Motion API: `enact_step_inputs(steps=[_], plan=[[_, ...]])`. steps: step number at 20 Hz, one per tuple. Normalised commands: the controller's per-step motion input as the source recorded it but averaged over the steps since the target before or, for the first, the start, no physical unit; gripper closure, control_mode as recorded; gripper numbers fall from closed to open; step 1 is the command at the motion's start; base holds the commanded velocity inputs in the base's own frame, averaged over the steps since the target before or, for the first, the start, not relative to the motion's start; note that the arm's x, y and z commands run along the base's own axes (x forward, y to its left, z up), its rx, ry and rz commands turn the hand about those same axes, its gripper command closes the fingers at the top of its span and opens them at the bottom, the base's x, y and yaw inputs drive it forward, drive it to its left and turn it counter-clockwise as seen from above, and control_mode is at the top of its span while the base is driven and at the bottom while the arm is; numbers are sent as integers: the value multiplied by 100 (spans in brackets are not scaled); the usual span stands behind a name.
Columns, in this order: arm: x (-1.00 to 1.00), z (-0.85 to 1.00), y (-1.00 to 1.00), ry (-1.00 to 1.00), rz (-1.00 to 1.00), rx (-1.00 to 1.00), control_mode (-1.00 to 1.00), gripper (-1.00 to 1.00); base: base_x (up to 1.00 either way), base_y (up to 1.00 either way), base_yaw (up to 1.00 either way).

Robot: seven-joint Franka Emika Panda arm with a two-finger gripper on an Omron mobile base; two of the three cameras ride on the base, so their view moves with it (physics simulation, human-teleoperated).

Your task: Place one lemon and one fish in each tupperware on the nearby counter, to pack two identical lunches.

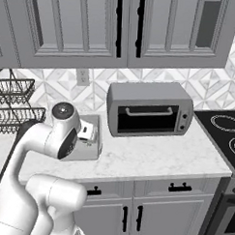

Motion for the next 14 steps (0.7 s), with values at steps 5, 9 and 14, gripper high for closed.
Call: enact_step_inputs(steps=[5, 9, 14], plan=[[-91, 63, 1, 4, 0, 0, -100, -100, 0, 0, 0], [-78, 69, 0, 8, -1, -2, -100, -100, 0, 0, 0], [-83, 47, 0, 11, -5, -3, -100, -100, 0, 0, 0]])
